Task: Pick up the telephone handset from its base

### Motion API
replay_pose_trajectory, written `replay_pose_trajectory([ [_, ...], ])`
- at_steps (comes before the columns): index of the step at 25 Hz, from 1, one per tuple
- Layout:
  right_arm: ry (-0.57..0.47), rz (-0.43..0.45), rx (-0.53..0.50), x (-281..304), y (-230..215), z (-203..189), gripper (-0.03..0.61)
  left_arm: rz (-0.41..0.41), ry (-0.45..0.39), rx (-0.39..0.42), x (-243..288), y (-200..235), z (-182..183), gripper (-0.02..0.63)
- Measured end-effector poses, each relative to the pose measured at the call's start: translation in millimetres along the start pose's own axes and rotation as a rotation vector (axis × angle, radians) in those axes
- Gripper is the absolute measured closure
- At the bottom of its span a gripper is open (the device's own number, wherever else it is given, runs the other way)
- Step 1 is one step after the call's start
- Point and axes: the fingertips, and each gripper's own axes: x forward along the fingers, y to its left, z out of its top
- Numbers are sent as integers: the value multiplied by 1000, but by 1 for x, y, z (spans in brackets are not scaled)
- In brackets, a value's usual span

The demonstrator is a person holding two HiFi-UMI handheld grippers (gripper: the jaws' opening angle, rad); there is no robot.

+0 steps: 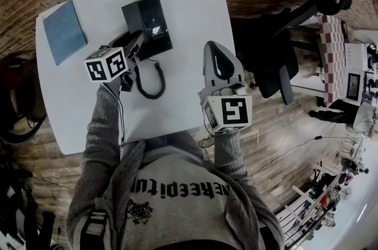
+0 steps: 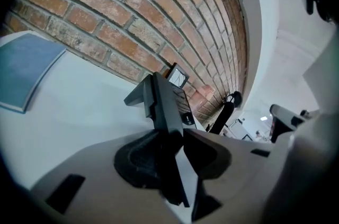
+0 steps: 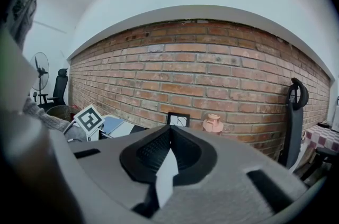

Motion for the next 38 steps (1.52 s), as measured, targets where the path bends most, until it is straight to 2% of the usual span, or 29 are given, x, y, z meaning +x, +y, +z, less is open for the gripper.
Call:
replay_pose_trajectory([
  [3,-2,-3,-1,-3,-1,1,575,-44,-9,-123,-1,-3,-3,514],
  [13,-20,2,-11,-9,0,7,575,-109,-43,-265,-12,-15,7,525],
  [14,-22,3,-11,-10,1,7,575,-108,-47,-260,-14,-16,8,530],
  [18,-45,2,-9,-14,0,11,575,-73,-34,-131,-24,-23,16,543],
  [21,-67,6,-8,-19,1,17,575,-63,-42,-79,-33,-32,22,543],
  [28,-100,31,-18,-32,2,26,575,25,-129,35,-62,-49,44,543],
  [38,-156,75,-33,-61,2,41,575,75,-230,85,-113,-86,44,543],
])
